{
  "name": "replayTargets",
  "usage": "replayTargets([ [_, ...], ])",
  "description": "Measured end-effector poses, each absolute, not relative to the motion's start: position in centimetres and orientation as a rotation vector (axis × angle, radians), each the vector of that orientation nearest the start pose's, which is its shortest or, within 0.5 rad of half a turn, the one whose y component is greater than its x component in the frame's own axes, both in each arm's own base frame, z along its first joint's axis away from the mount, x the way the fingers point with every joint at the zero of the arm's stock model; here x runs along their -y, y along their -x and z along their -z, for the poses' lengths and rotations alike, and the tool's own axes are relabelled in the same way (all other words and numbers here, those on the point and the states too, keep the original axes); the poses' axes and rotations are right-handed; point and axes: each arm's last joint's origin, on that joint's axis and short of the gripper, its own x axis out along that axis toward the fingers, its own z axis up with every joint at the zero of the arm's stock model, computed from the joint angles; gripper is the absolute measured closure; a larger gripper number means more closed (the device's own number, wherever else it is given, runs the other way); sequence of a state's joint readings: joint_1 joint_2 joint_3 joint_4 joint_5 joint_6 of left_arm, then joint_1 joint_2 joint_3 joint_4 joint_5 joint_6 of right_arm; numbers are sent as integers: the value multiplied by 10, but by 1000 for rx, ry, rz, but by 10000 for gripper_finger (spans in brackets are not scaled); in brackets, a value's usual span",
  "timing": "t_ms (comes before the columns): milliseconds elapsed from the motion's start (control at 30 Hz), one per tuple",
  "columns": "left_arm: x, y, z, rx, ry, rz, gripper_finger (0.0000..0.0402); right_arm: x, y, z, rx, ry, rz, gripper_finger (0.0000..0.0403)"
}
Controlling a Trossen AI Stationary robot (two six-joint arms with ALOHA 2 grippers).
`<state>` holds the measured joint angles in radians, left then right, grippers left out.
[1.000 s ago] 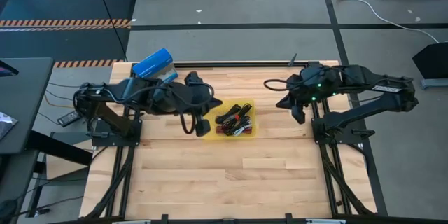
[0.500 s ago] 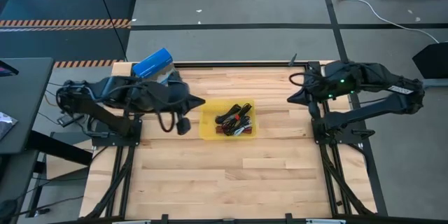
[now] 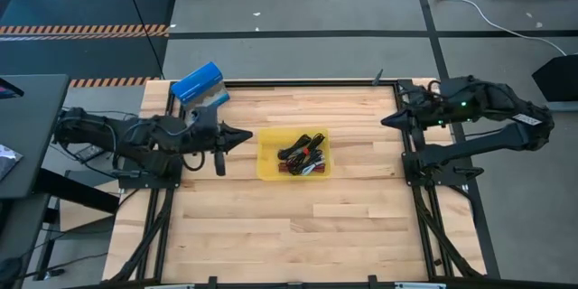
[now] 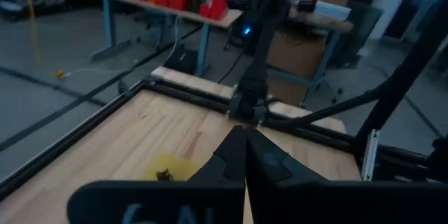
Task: Pick and place USB-C Cables
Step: Return to Home Position
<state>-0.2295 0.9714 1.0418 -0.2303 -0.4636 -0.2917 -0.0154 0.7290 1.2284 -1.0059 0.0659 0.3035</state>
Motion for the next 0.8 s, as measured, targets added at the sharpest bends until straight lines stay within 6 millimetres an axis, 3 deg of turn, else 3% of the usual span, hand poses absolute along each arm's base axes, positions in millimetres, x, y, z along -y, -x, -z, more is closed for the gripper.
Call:
replayTargets([
  [367, 30, -181, -349, -3, 250, -172, 401, 2, -64, -402, -181, -330, 97, 402],
  [600, 28, -168, -320, -5, 303, -134, 401, 2, -53, -369, -84, -418, 79, 402],
  [800, 27, -158, -290, 142, 390, -79, 401, 2, -51, -336, 28, -475, 36, 402],
])
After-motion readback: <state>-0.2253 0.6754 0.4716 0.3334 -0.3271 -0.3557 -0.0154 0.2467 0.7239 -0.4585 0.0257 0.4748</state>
